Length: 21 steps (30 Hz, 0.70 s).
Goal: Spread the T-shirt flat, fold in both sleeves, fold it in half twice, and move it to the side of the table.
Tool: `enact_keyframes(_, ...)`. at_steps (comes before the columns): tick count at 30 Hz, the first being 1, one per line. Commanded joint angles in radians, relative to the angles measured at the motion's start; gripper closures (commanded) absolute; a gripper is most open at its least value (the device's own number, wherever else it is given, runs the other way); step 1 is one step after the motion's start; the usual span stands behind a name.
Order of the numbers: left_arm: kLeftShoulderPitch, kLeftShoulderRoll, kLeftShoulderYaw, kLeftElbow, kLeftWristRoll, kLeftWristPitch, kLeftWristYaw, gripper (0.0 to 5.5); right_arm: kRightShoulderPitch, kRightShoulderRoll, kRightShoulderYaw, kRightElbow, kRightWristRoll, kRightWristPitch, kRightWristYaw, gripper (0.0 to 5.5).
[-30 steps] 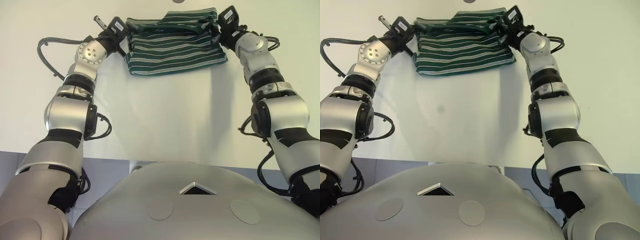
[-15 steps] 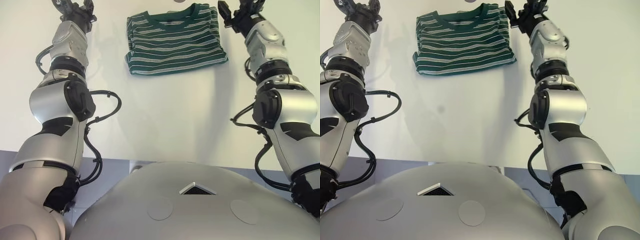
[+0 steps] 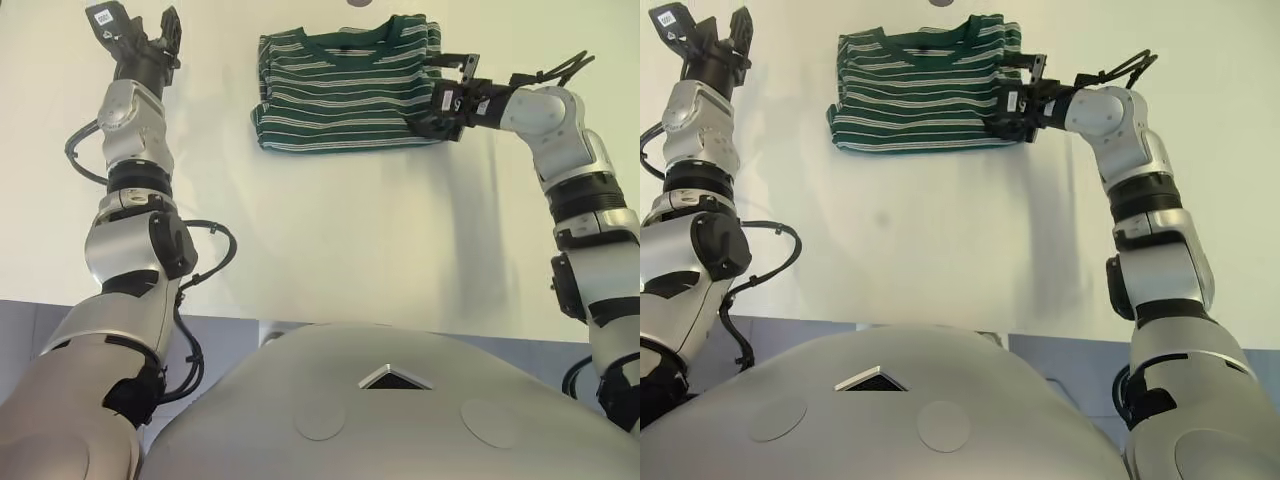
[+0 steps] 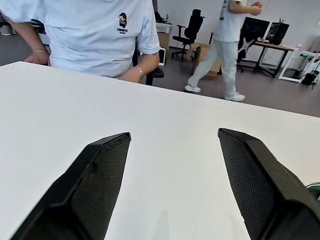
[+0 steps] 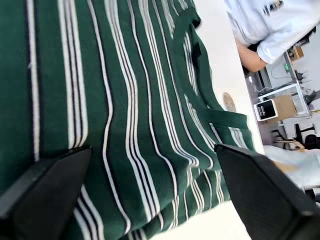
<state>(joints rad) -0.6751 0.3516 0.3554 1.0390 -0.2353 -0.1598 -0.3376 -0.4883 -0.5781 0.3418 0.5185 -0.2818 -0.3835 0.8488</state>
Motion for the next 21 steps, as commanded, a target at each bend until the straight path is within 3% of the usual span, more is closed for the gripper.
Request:
enact_keyframes(1,0.036,-0.002,-0.002,-0.057,-0.003,-0.002,0.023,2.28,0.209,-0.022,0.094,-0.463,0.267,0.267,0.277,0.91)
enact_keyframes(3,0.071,-0.002,0.005,-0.098,-0.004,-0.010,0.040,2.28,0.165,0.051,0.061,-0.644,0.436,0.448,0.263,0.91)
enact_keyframes(5,0.089,-0.012,0.002,-0.126,-0.002,-0.012,0.053,2.28,0.067,0.125,-0.014,-0.641,0.481,0.542,0.174,0.91)
enact_keyframes(8,0.113,-0.021,-0.010,-0.179,0.003,-0.002,0.068,2.28,-0.055,0.155,-0.076,-0.514,0.430,0.548,0.064,0.91)
enact_keyframes(12,0.155,-0.031,-0.028,-0.257,0.009,0.018,0.082,2.28,-0.159,0.184,-0.065,-0.339,0.320,0.443,-0.029,0.91)
enact_keyframes(16,0.113,-0.045,-0.065,-0.237,0.020,0.037,0.072,2.28,-0.144,0.066,-0.016,-0.154,0.086,0.250,-0.147,0.91)
enact_keyframes(21,0.125,-0.049,-0.082,-0.233,0.021,0.033,0.073,2.28,-0.104,-0.058,-0.017,-0.038,-0.014,0.123,-0.164,0.91)
